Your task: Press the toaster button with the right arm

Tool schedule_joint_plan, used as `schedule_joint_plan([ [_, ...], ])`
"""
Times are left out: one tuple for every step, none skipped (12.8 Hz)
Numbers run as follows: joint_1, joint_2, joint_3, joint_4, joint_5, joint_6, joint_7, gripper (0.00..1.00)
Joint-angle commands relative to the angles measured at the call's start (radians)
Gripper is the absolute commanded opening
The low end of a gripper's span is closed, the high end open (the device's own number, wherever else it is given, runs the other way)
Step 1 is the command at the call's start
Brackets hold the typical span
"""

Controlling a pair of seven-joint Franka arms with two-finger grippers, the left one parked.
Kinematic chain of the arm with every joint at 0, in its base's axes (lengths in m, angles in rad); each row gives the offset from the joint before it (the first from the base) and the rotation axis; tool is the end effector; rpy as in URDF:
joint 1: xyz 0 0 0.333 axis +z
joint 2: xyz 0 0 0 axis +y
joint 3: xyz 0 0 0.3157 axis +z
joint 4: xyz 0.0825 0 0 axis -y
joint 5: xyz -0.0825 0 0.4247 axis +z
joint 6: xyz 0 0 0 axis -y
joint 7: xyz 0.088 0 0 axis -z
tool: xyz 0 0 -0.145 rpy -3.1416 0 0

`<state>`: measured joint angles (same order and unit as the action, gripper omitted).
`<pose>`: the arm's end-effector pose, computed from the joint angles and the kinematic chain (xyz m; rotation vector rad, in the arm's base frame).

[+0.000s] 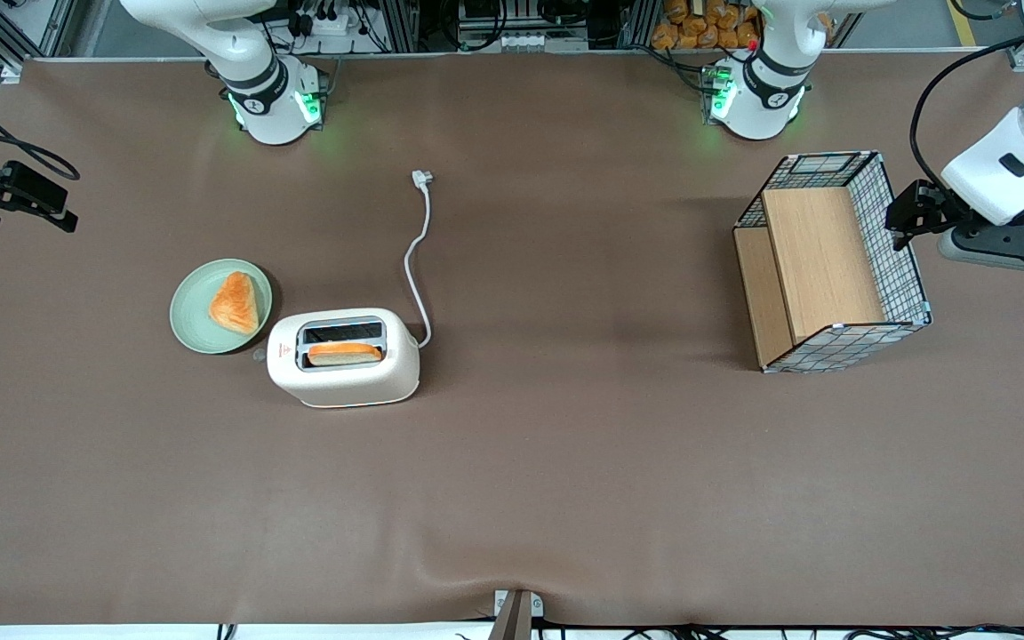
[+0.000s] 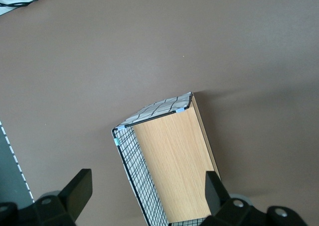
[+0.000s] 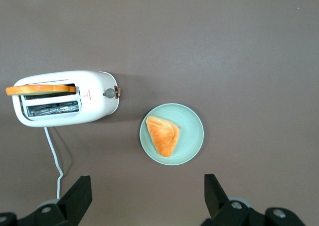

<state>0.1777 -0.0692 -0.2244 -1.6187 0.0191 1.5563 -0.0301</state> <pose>0.5721 -0.0278 0.5998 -3.1072 0.0245 -0.0099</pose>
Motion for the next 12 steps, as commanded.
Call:
schedule_joint_plan([
  [-0.001, 0.003, 0.007, 0.011, -0.018, -0.025, 0.012, 1.0],
  [-0.001, 0.003, 0.008, 0.013, -0.018, -0.03, 0.015, 1.0],
  [-0.001, 0.003, 0.007, 0.014, -0.019, -0.028, 0.018, 1.0],
  [-0.01, 0.005, 0.007, 0.019, -0.016, -0.028, 0.016, 1.0],
  [-0.015, 0.005, 0.005, 0.022, -0.011, -0.025, 0.016, 1.0],
  [-0.012, 0.011, 0.005, 0.022, -0.011, -0.024, 0.015, 1.0],
  [-0.012, 0.011, 0.005, 0.022, -0.014, -0.022, 0.012, 1.0],
  [-0.01, 0.011, 0.005, 0.022, -0.014, -0.022, 0.007, 1.0],
  [-0.007, 0.011, 0.005, 0.02, -0.014, -0.022, 0.006, 1.0],
  [0.0, 0.011, 0.007, 0.019, -0.014, -0.024, 0.007, 1.0],
  [0.003, 0.014, 0.008, 0.016, -0.005, -0.022, 0.012, 1.0],
  [0.005, 0.025, 0.008, 0.013, -0.002, -0.019, 0.01, 1.0],
])
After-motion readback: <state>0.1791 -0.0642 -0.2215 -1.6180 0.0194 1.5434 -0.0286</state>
